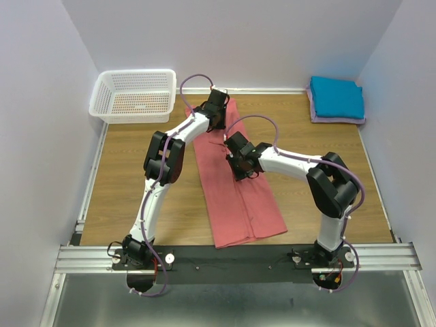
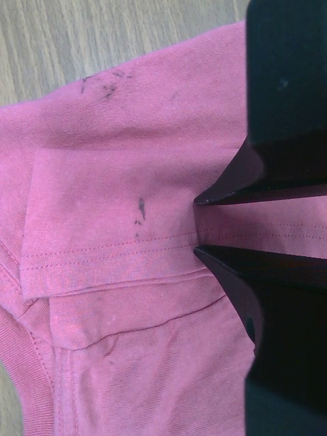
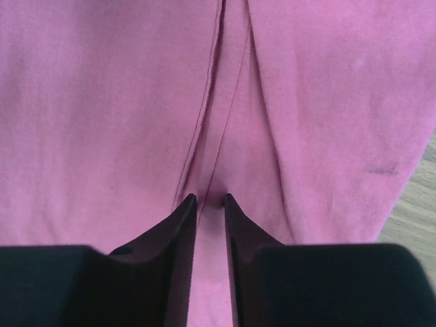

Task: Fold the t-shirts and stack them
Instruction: Fold the tshirt

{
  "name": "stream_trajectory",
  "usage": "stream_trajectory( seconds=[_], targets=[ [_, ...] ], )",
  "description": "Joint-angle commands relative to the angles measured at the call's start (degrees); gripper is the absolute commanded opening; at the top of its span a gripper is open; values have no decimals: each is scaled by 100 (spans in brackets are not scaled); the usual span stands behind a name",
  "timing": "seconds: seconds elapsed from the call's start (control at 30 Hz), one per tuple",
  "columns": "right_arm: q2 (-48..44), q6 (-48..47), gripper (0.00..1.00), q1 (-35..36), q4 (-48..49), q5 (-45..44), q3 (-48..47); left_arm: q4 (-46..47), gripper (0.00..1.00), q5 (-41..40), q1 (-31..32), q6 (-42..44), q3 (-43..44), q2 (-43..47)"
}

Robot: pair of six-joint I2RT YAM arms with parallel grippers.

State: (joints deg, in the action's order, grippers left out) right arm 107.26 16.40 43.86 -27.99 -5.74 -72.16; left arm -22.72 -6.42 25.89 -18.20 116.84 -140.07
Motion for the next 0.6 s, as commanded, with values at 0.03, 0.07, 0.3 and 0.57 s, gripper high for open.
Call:
stream_trajectory(
  seconds=[0.03,0.07,0.3,0.57],
  targets=[
    [242,12,26,18,109,64,-184,-250,39,176,-23,35,-196,-293],
    [260,3,26,18,109,73,-184,-250,39,184,-23,27,-196,-293],
    [260,3,2,9,101,116,-176,-250,39,176,-31,35,-196,-293],
    [-91,-102,1,18,83,547,-18,-312,39,132,-23,-52,-91,-363]
  ],
)
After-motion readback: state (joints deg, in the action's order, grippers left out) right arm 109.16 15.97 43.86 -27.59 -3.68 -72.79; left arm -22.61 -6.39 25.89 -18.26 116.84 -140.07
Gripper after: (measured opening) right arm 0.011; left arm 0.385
